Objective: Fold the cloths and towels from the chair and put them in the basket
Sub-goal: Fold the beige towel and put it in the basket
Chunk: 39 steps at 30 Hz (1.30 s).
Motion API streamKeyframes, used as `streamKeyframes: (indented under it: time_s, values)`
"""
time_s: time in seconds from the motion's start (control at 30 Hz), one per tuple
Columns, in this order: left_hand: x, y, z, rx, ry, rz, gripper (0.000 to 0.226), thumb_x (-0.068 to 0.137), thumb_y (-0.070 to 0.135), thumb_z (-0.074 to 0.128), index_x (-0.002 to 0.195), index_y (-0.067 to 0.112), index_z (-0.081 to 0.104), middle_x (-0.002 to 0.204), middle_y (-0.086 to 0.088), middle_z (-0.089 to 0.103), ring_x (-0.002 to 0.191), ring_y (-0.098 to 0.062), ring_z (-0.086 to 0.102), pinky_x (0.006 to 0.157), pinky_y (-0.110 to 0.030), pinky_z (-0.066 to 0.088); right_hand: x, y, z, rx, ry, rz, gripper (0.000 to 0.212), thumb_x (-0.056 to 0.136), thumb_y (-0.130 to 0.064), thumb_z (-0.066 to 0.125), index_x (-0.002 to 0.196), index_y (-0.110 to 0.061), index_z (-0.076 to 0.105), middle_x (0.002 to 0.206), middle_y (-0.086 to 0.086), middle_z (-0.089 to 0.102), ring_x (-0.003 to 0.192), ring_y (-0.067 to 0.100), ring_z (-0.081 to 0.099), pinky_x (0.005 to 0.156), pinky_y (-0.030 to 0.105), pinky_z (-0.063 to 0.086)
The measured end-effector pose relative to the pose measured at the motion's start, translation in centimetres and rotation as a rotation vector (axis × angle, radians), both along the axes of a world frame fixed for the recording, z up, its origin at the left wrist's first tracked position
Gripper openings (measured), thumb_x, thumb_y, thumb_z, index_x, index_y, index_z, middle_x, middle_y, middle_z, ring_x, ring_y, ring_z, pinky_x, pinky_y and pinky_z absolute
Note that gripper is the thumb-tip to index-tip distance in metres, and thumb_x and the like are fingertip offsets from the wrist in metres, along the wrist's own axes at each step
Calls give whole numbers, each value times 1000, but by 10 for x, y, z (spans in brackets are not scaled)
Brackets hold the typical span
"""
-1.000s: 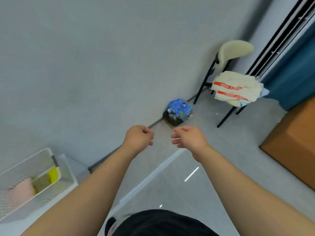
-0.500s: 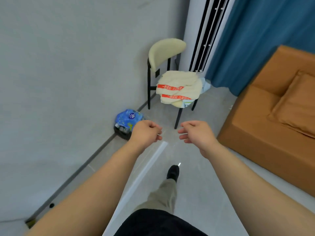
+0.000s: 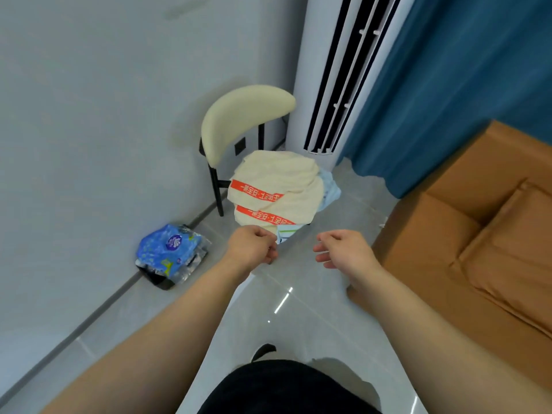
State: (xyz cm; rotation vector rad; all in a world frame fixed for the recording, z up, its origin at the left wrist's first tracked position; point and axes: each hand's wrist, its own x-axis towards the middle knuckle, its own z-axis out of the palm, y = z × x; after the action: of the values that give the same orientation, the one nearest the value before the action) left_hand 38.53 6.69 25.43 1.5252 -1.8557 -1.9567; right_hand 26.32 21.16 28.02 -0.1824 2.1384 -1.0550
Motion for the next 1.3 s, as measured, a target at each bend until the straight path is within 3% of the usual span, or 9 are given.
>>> streamKeyframes:
  time_s: [0.1,0.27,0.43,0.57,0.73,0.87,1.03,1.3]
  values:
    - [-58,-18,-6,1,-15,49,10,93,7,61,87,2,68,92,-17,72,81,-31,74,74,-38,62,-64,-30,-15,2,-35,48,16,100,-20,52,100,-14,67,89,5,73,72,21,69,71,33,55]
    - [-140,-43,-37,-3,-64,197,15,91,3,59,79,4,68,89,-15,73,70,-21,73,76,-40,61,-168,-85,-55,1,-86,213,18,99,-16,51,103,-11,68,88,6,73,68,19,67,68,32,53]
    - [-201,-50,-50,34,-131,437,11,91,7,62,85,2,69,88,-15,74,81,-27,74,75,-38,62,-254,-126,-78,55,-146,409,19,98,-14,51,103,-9,68,89,8,73,74,23,67,71,35,53]
    - [-239,-45,-48,82,-154,590,10,91,5,61,87,2,70,89,-16,73,78,-25,74,72,-35,61,-309,-153,-88,112,-173,530,16,98,-13,52,102,-7,67,88,9,72,75,25,66,72,35,54]
    - [-276,-40,-66,71,-161,670,14,88,4,57,84,5,71,83,-12,74,74,-21,75,78,-45,60,-349,-186,-119,143,-126,669,15,96,-14,55,91,-11,68,88,9,73,68,20,66,71,35,54]
    - [-298,-38,-105,51,-128,734,12,87,8,59,84,7,71,77,-9,74,73,-20,74,84,-49,59,-363,-201,-163,165,-1,803,21,94,-16,55,86,-7,72,87,8,75,76,25,72,80,39,57]
    - [-324,-42,-207,5,-68,809,13,85,8,59,81,11,71,71,-4,74,73,-20,75,85,-49,59,-375,-218,-259,152,206,955,21,85,-19,57,77,-10,74,86,10,75,88,32,71,85,44,57]
    - [-384,-26,-345,-136,137,996,14,92,5,57,86,8,69,83,-8,71,70,-14,73,77,-32,60,-435,-223,-388,-56,499,997,20,91,-18,62,107,-18,75,107,2,74,105,20,66,96,30,51]
